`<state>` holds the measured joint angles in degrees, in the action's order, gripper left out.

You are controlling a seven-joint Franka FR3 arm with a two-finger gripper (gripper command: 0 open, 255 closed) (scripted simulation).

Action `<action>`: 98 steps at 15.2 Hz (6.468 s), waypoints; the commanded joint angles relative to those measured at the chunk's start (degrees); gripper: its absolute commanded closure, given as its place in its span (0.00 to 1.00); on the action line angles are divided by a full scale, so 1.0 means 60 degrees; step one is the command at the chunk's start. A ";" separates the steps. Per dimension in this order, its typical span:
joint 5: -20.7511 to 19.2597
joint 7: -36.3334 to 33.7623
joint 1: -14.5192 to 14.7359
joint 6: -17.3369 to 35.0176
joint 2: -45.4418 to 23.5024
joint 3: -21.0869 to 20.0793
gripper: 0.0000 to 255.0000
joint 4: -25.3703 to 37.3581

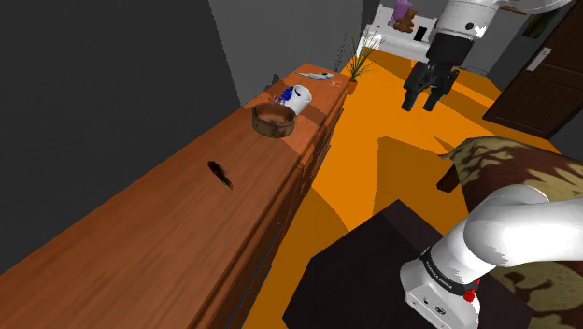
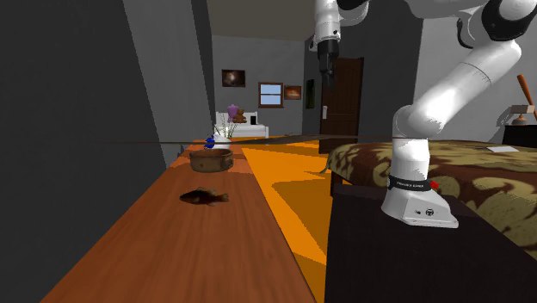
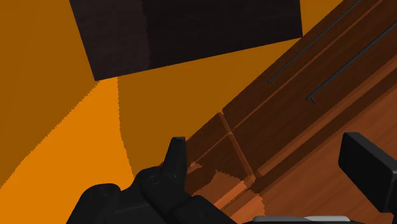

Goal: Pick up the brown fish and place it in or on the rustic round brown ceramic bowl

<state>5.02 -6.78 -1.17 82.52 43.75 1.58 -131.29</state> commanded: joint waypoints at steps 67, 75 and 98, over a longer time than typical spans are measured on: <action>-0.1716 -0.5213 0.3035 0.7429 -1.2829 -0.3437 1.00 0.6117; -0.1568 -0.5184 0.2961 0.6767 -1.2327 -0.3541 1.00 0.6291; -0.1254 -0.4974 0.2755 0.4421 -1.1429 -0.3672 1.00 0.7768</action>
<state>-2.59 -37.19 15.76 109.46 -24.86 -20.60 -85.01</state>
